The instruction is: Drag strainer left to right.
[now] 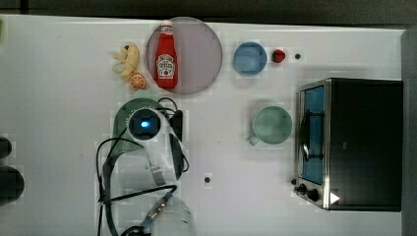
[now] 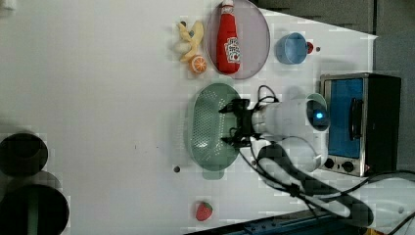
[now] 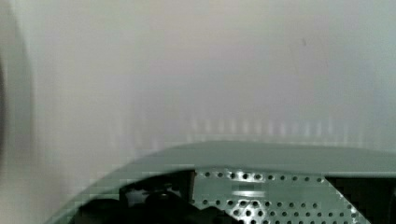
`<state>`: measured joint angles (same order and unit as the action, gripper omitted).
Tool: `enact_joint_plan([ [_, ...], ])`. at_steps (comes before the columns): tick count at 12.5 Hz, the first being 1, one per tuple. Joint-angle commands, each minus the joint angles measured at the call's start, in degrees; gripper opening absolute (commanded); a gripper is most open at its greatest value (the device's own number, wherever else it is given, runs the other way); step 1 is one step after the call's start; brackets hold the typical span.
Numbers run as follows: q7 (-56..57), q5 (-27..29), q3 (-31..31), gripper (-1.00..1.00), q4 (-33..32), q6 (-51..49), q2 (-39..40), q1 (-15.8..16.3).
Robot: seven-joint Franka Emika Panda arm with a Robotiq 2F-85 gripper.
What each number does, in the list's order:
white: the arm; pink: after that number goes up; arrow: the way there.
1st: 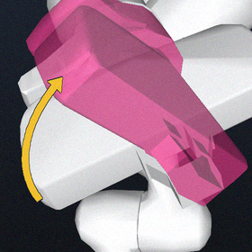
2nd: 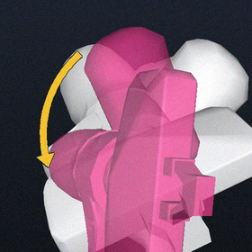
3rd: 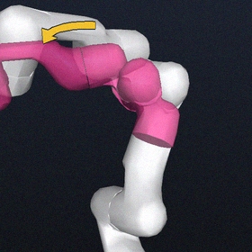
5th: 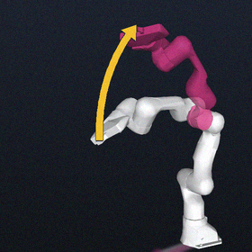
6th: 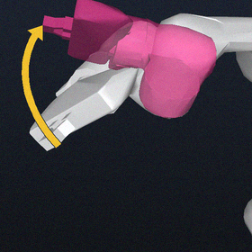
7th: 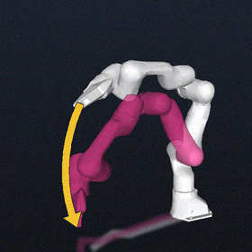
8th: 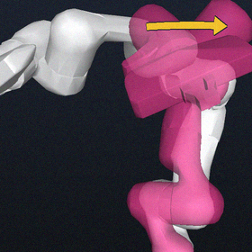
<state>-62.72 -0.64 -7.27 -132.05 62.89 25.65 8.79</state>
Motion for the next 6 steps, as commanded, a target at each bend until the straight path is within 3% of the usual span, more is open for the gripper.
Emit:
enact_joint_plan([
  [1,10.2,0.0,1.3,1.00,-1.9,1.6,-2.1,-3.6],
  [6,19.1,0.0,5.4,1.00,-3.7,1.7,-3.2,-6.7],
])
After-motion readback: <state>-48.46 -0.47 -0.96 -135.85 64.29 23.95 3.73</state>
